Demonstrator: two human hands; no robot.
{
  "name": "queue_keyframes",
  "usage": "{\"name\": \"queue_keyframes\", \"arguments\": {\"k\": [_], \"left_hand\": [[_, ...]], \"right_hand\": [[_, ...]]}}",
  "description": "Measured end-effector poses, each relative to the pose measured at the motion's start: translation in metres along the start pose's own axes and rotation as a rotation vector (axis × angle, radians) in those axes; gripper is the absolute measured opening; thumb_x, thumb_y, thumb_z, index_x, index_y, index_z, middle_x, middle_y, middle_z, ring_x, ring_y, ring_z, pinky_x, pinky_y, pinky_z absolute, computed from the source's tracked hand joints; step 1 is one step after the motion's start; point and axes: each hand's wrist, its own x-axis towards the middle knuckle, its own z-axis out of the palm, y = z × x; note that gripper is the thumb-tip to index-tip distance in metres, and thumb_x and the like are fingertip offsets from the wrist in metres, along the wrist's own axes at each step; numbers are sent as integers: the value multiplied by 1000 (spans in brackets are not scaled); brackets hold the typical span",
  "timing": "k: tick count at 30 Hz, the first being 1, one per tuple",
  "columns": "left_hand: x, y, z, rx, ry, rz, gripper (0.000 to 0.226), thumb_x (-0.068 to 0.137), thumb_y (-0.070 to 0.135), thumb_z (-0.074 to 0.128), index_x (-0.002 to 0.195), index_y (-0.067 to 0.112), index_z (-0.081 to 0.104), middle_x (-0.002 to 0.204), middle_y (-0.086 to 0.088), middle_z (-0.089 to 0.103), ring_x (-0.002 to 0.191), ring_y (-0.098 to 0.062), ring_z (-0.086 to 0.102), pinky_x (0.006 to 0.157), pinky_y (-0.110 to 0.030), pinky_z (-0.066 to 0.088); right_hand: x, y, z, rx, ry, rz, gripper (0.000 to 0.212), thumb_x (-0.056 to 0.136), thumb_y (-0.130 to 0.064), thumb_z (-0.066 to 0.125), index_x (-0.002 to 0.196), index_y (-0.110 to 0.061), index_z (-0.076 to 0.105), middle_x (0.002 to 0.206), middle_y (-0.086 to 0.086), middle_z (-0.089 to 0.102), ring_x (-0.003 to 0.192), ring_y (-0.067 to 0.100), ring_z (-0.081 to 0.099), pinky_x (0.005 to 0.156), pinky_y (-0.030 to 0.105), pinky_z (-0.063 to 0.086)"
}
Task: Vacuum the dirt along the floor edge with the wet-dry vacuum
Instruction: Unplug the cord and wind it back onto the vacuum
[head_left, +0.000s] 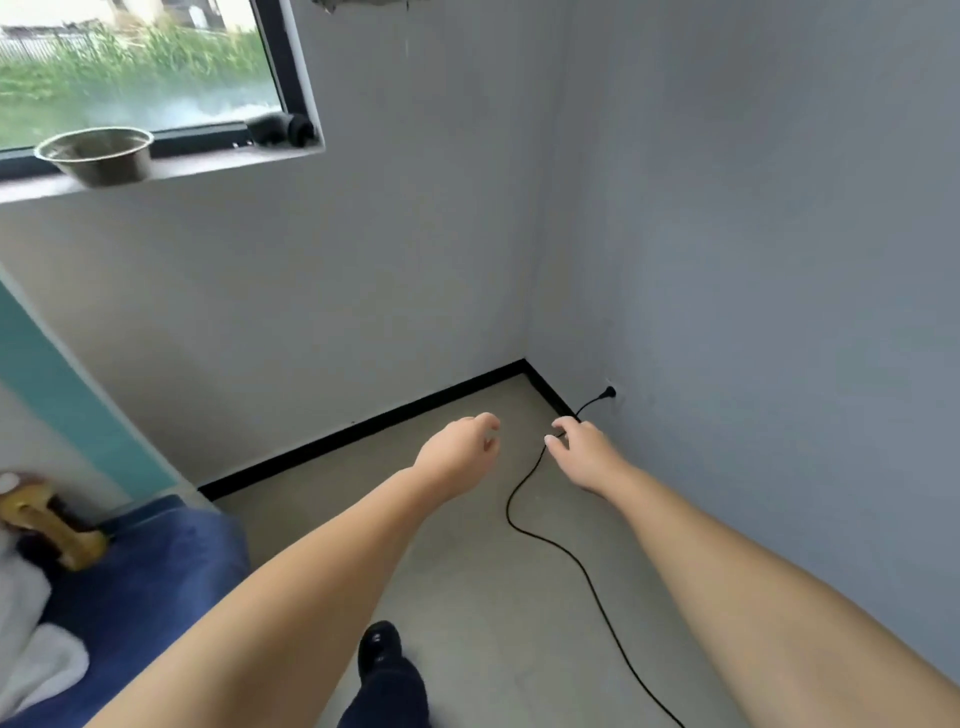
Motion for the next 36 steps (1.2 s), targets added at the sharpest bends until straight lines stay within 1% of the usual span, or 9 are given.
{"name": "queue_keyframes", "arguments": {"k": [8, 14, 18, 22, 26, 29, 31, 34, 36], "left_hand": [[182, -58, -70, 90, -146, 172, 36, 98, 26, 36, 133, 22, 47, 124, -1, 56, 108, -21, 56, 84, -30, 47], [304, -51, -77, 144, -264, 285, 36, 97, 25, 37, 130, 21, 50, 124, -3, 57, 111, -23, 55, 90, -33, 48], [378, -33, -46, 139, -368, 404, 37, 98, 27, 38, 133, 20, 48, 126, -3, 56, 111, -22, 55, 88, -30, 47], [452, -30, -12, 164, -500, 418, 35, 97, 27, 38, 130, 20, 50, 123, -5, 58, 107, -22, 56, 88, -33, 49], [510, -31, 10, 201, -587, 480, 39, 99, 27, 37, 135, 19, 47, 130, -6, 55, 113, -24, 55, 90, -30, 47], [553, -27, 42, 247, -657, 544, 39, 99, 26, 35, 136, 18, 46, 134, -6, 53, 115, -24, 54, 92, -31, 46], [587, -24, 81, 281, -695, 604, 38, 99, 26, 35, 133, 16, 47, 131, -8, 55, 115, -25, 54, 94, -34, 46], [635, -31, 161, 284, -731, 721, 34, 99, 22, 35, 127, 11, 51, 124, -9, 59, 113, -26, 55, 93, -33, 45], [666, -44, 218, 257, -695, 790, 31, 99, 20, 37, 122, 10, 55, 117, -8, 62, 109, -25, 57, 89, -32, 45]], "right_hand": [[154, -53, -19, 125, 65, 167, 47, 102, -39, 36, 143, -16, 38, 139, 11, 43, 117, 25, 51, 96, 39, 45], [218, -37, -47, 207, 135, 351, 45, 103, -37, 35, 142, -14, 39, 134, 11, 51, 115, 26, 54, 93, 33, 45], [264, 0, -42, 266, 152, 461, 46, 104, -36, 34, 143, -12, 37, 139, 13, 48, 121, 28, 51, 98, 33, 43], [316, 29, -38, 321, 132, 575, 47, 104, -36, 35, 144, -13, 37, 140, 14, 48, 125, 27, 49, 99, 29, 40], [355, 44, -41, 351, 98, 668, 45, 104, -34, 33, 142, -10, 38, 138, 13, 51, 124, 27, 49, 97, 29, 39], [387, 67, -35, 401, 135, 730, 44, 104, -32, 33, 141, -9, 40, 131, 13, 56, 116, 26, 54, 85, 27, 39], [415, 93, -18, 431, 177, 768, 41, 104, -31, 33, 137, -8, 44, 124, 14, 59, 109, 27, 57, 78, 27, 39], [464, 140, 27, 487, 274, 872, 35, 105, -29, 32, 123, -6, 52, 114, 17, 63, 96, 29, 58, 74, 30, 41], [499, 176, 65, 539, 345, 940, 31, 104, -26, 32, 109, -6, 55, 103, 15, 63, 86, 24, 54, 68, 28, 37]]}}
